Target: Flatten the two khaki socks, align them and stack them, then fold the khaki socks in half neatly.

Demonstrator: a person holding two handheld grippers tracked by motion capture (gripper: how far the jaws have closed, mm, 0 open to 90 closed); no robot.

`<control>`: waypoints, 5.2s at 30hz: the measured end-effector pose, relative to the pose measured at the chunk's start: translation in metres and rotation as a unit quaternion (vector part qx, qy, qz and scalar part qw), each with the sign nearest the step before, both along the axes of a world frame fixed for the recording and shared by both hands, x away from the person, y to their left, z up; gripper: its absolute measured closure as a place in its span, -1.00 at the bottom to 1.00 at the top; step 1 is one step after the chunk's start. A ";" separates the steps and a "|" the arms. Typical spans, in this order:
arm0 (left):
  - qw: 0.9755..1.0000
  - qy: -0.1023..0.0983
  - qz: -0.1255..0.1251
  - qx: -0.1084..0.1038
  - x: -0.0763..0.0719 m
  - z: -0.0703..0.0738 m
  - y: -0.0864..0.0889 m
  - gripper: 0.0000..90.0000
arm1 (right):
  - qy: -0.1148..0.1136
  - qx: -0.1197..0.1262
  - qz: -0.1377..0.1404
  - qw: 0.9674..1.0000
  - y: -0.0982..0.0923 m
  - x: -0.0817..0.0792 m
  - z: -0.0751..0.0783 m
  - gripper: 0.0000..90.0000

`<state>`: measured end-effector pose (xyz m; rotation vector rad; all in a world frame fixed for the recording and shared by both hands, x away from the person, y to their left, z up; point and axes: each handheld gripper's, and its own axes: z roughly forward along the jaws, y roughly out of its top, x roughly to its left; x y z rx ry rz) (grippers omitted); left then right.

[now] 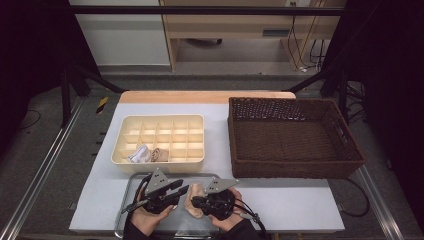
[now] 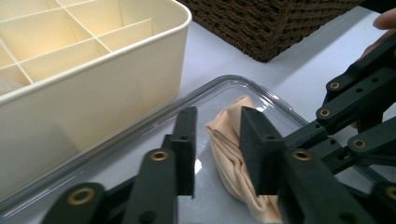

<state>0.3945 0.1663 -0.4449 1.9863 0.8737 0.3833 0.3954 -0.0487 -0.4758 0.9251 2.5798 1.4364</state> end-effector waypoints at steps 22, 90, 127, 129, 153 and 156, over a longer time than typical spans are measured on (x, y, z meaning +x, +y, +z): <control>1.000 0.011 -0.019 0.013 0.015 0.014 -0.015 0.14 | -0.009 -0.002 0.003 1.000 0.000 -0.001 0.000 0.87; 0.996 0.085 -0.012 0.007 -0.021 -0.026 0.004 -0.06 | 0.042 0.005 -0.017 0.999 -0.025 -0.012 0.006 0.84; 0.995 0.085 -0.046 -0.025 -0.023 -0.019 -0.009 0.55 | 0.033 -0.010 -0.031 0.999 -0.033 -0.009 0.006 0.85; 0.995 0.079 -0.047 -0.030 -0.023 -0.014 -0.009 0.56 | 0.033 -0.006 -0.034 0.999 -0.034 -0.008 0.008 0.83; 0.998 0.038 -0.016 -0.039 -0.001 0.022 0.017 0.55 | -0.019 -0.027 -0.170 0.985 -0.103 0.002 0.022 0.48; 0.998 0.038 -0.014 -0.044 0.001 0.025 0.020 0.55 | -0.020 -0.032 -0.183 0.982 -0.114 0.000 0.020 0.47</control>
